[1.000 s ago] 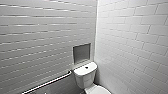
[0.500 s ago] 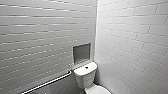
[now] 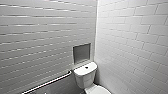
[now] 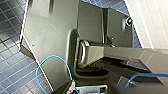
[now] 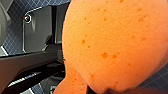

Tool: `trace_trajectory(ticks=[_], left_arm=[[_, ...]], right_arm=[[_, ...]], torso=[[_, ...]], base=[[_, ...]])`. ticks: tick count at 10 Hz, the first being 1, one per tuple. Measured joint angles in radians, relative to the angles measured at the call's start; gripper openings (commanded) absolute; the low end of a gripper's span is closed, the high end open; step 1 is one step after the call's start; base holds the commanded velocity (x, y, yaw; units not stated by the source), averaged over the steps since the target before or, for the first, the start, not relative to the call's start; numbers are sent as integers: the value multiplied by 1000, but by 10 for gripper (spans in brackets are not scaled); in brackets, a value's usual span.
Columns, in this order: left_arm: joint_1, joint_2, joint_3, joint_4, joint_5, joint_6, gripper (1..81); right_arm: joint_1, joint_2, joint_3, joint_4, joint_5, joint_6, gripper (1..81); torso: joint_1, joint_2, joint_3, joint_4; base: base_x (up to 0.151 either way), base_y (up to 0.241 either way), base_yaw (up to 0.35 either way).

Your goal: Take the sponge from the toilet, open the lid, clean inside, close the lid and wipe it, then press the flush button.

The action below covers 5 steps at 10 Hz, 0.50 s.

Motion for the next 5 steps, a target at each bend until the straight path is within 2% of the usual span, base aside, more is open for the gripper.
trace_trajectory(ticks=[3, 5], left_arm=[[1, -87, 103, 0, -11, 0, 811], [1, -89, 106, 0, -20, 0, 811]], right_arm=[[3, -80, 206, 0, 19, 0, 10], [-3, -144, 249, 0, 26, 0, 10]], torso=[[0, 0, 0, 0], [0, 0, 0, 0]], base=[[0, 0, 0], [0, 0, 0]])
